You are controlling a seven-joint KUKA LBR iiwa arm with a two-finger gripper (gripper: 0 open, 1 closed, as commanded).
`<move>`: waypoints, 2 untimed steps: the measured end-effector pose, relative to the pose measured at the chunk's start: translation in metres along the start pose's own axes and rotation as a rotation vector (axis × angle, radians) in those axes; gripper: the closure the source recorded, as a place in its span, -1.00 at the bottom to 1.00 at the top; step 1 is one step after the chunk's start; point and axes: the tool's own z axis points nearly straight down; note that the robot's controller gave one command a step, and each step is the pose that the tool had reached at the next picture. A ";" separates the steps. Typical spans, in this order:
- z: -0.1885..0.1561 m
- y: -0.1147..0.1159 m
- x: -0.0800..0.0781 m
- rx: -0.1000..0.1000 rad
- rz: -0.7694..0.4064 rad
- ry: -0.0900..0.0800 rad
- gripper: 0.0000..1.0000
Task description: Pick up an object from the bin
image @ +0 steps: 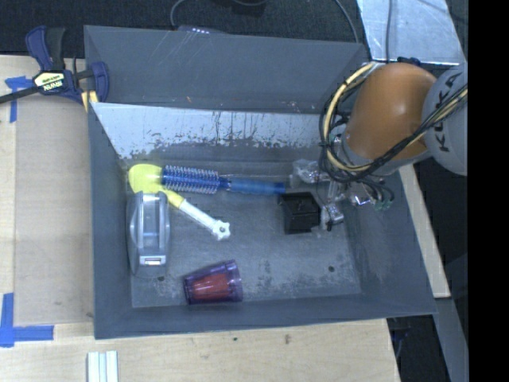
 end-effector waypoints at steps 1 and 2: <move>0.047 0.007 -0.009 0.001 -0.187 -0.003 -1.00; 0.051 0.009 -0.025 0.006 -0.374 -0.006 1.00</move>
Offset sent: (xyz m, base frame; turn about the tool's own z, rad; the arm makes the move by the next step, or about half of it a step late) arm 0.0185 0.0183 -0.0561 -0.3784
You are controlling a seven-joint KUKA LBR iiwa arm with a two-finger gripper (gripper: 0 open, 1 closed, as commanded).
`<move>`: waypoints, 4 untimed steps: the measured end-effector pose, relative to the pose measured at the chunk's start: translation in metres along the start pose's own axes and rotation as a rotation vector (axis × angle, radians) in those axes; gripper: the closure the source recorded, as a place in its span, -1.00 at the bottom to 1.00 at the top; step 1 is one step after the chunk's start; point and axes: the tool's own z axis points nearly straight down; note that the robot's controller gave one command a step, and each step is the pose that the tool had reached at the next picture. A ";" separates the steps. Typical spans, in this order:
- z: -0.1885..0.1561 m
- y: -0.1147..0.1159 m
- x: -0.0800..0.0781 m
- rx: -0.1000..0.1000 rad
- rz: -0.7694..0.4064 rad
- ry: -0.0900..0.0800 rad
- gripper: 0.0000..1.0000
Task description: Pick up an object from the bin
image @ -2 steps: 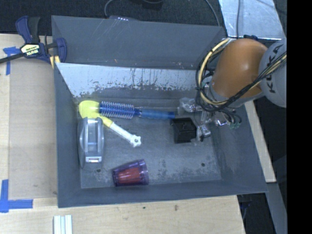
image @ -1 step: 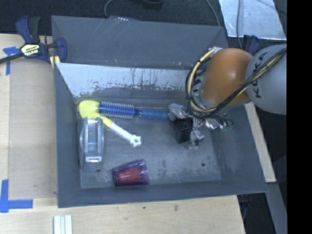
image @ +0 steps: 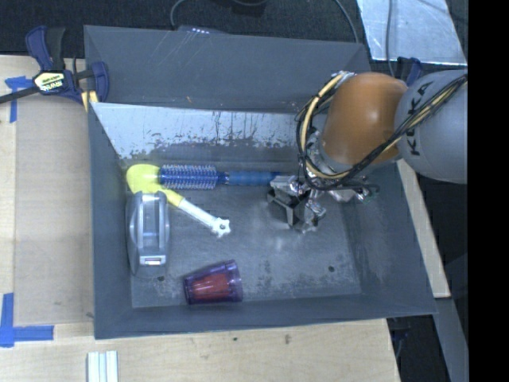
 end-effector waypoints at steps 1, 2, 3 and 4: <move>0.000 0.000 0.000 0.000 0.001 0.000 1.00; -0.093 0.009 -0.016 0.001 0.023 -0.003 1.00; -0.093 0.009 -0.016 0.001 0.024 -0.003 1.00; -0.140 0.013 -0.014 -0.003 0.022 0.001 1.00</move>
Offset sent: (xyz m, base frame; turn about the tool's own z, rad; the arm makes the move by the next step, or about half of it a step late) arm 0.0047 0.0182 0.0925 0.0214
